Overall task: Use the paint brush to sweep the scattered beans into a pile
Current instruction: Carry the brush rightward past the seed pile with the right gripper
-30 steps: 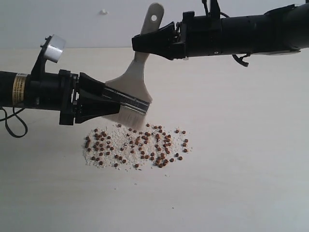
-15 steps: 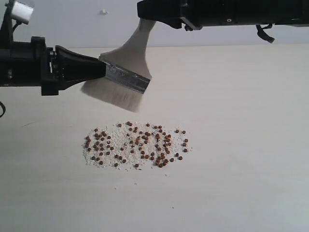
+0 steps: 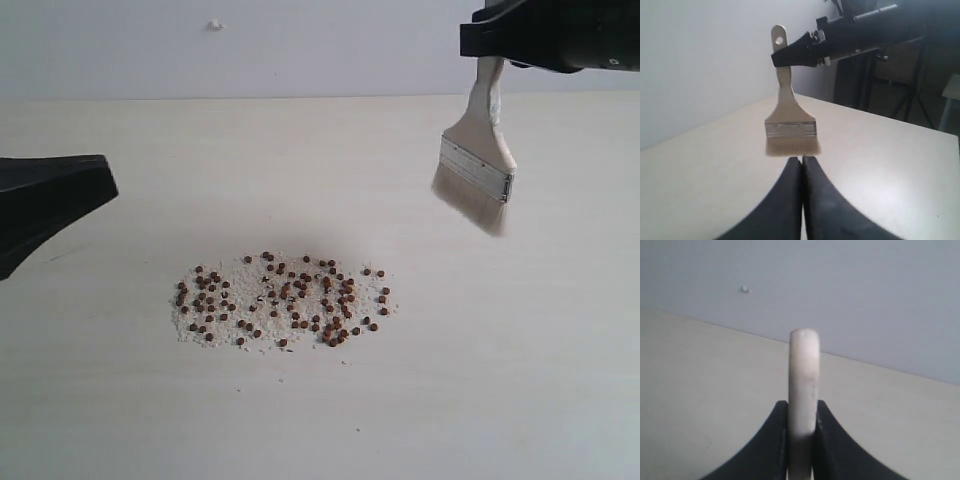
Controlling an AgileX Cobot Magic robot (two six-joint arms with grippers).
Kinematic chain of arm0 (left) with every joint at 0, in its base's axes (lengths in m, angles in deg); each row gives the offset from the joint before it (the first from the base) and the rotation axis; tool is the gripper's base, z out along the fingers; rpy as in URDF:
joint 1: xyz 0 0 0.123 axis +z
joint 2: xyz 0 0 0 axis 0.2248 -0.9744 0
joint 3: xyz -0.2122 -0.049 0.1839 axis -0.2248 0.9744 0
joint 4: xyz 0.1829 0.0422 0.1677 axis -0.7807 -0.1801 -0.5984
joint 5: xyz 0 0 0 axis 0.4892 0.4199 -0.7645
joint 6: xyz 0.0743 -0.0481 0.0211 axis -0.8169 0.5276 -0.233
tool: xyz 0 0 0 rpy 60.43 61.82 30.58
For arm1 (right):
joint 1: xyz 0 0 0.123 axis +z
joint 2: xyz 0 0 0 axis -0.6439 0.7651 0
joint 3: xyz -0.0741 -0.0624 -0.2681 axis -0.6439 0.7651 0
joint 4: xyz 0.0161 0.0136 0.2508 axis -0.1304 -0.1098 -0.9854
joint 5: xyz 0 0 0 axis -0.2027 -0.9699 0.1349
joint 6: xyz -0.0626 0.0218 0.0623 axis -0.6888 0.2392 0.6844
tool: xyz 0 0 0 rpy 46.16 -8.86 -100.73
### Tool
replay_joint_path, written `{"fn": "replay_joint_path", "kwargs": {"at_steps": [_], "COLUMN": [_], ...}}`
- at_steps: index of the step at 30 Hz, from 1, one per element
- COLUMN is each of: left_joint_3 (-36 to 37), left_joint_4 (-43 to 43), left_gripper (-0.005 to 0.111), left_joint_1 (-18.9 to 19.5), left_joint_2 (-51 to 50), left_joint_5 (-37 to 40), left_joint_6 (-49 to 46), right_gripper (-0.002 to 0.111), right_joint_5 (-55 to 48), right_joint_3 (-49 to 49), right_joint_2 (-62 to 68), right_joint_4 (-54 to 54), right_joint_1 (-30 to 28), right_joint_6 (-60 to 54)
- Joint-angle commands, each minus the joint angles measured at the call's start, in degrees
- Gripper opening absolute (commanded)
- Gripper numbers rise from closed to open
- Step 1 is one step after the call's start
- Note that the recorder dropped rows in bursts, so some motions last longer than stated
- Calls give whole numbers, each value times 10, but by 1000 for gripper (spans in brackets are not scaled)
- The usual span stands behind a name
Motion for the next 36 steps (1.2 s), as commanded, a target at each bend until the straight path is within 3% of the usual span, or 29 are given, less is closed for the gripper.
{"fn": "replay_joint_path", "kwargs": {"at_steps": [1, 7, 16, 20, 23, 29, 36], "left_joint_3": [38, 110, 149, 151, 163, 168, 168], "left_joint_4": [50, 165, 306, 344, 422, 640, 640], "left_gripper": [0, 0, 0, 0, 0, 0, 0], "left_joint_1": [1, 1, 1, 1, 2, 19, 23], "left_joint_2": [94, 229, 344, 382, 413, 471, 490], "left_joint_5": [63, 178, 395, 458, 466, 510, 525], "left_joint_6": [-8, -47, -81, -118, -171, -363, -367], "right_gripper": [0, 0, 0, 0, 0, 0, 0], "right_joint_5": [20, 115, 132, 125, 152, 183, 203], "right_joint_3": [23, 70, 91, 126, 156, 185, 186], "right_joint_2": [-25, -56, -120, -154, -190, -246, -244], "right_joint_4": [-5, -5, -5, -5, -5, 35, 190], "right_joint_1": [0, 0, 2, 2, 2, 2, 2], "right_joint_6": [11, 39, 127, 140, 136, 173, 293]}}
